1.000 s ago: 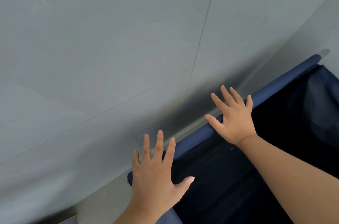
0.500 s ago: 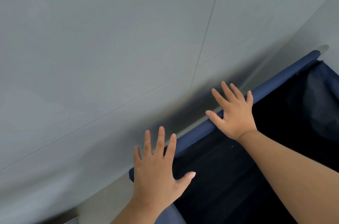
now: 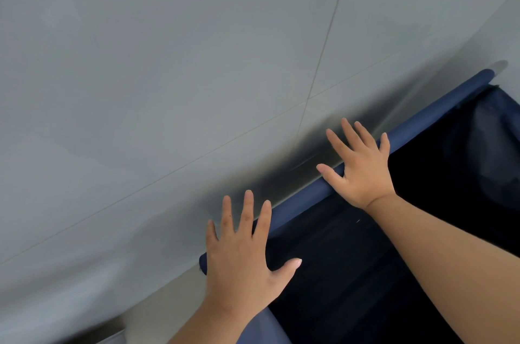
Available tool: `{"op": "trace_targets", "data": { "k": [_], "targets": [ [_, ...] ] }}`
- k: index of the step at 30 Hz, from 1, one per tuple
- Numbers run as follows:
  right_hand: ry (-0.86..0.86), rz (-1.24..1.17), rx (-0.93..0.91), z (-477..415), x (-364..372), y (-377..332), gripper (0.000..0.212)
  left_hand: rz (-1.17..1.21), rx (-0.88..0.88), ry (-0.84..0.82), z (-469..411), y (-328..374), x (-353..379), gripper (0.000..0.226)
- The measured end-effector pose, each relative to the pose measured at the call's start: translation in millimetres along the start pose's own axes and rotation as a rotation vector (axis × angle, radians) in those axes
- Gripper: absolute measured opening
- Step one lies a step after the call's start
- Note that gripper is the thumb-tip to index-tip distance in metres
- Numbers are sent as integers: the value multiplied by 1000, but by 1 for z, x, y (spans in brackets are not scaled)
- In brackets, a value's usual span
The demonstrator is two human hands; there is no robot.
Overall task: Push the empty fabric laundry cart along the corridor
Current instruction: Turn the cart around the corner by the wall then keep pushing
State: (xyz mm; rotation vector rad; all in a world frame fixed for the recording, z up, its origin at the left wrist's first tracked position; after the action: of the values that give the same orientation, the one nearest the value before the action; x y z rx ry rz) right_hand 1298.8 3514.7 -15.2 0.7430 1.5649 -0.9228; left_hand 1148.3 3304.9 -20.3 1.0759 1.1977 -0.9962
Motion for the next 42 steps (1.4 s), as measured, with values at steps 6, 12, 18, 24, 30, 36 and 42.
{"op": "trace_targets", "data": {
  "k": [6, 12, 18, 24, 30, 36, 42],
  "targets": [
    [4, -5, 3, -2, 0, 0, 78, -26, 3, 0, -2, -1, -3, 100],
    [16, -8, 2, -4, 1, 2, 78, -31, 6, -6, -5, -1, -3, 100],
    [-17, -2, 40, 1, -1, 3, 85, -38, 23, -14, -5, -3, -3, 101],
    [10, -67, 212, 66, -13, 27, 90, -80, 88, -46, -4, -5, -4, 103],
    [-13, -36, 301, 117, -32, 43, 92, -179, 332, -66, -4, 1, -6, 104],
    [42, -225, 387, 83, -33, 6, 90, -124, 491, -94, -4, 6, -12, 103],
    [54, -491, 773, 26, -2, -3, 95, -52, 595, -181, 0, 2, -8, 108]
  ]
}}
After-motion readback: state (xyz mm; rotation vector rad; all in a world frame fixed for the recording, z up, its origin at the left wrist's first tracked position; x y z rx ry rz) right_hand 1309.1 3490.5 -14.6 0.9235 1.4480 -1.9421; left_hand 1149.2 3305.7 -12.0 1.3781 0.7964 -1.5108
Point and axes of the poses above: each hand's wrist, its own z-axis away from the middle knuckle, its own x-axis out of the palm, y = z × x, the point moved 6 cm from there along -z, towards the middle knuckle, and after that the axes turned 3 degrees about x, right-handed, at the moved point
